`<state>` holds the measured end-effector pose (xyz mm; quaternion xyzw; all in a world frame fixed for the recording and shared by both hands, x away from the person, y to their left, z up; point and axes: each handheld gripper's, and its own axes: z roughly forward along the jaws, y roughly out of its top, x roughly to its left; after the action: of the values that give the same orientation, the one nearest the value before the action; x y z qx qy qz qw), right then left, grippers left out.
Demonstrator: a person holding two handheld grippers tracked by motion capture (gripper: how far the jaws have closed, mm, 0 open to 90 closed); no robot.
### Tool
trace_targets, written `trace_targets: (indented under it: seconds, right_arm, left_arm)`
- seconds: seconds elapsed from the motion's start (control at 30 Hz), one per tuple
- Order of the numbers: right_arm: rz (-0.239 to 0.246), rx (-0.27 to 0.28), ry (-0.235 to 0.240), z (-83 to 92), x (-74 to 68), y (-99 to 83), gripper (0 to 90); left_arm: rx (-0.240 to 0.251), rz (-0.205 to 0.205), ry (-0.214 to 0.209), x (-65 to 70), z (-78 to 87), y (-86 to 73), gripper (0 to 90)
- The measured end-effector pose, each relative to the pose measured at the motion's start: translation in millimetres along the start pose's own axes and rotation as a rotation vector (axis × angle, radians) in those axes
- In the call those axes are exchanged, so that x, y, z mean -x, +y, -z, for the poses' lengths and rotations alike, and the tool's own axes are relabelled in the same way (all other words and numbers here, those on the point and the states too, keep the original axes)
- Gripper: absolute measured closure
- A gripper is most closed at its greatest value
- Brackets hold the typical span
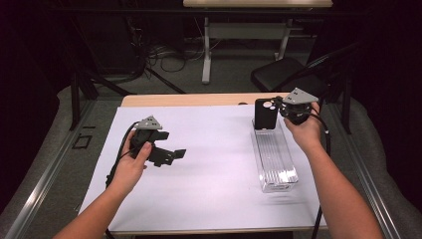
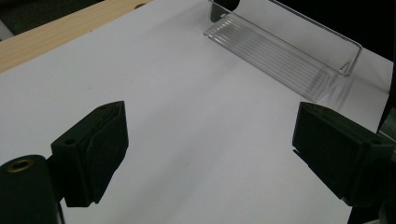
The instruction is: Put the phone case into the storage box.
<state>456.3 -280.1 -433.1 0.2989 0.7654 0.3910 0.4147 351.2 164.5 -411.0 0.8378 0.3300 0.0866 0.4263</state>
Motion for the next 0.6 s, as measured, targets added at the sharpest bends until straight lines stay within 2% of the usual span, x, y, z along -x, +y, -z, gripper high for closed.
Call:
trace_targets:
  seconds: [0.17,0.6]
  right_arm:
    - [0.026,-0.003,-0.001,-3.4,-2.6,-0.7,82.0]
    - [0.025,-0.002,0.001,-8.8,-3.0,-5.7,82.0]
  left_arm:
    - [0.003,0.004,-0.003,0.2,0.3,-0.3,11.2]
    - [-0.01,0.003,-0.003,0.4,-0.4,-2.1,11.2]
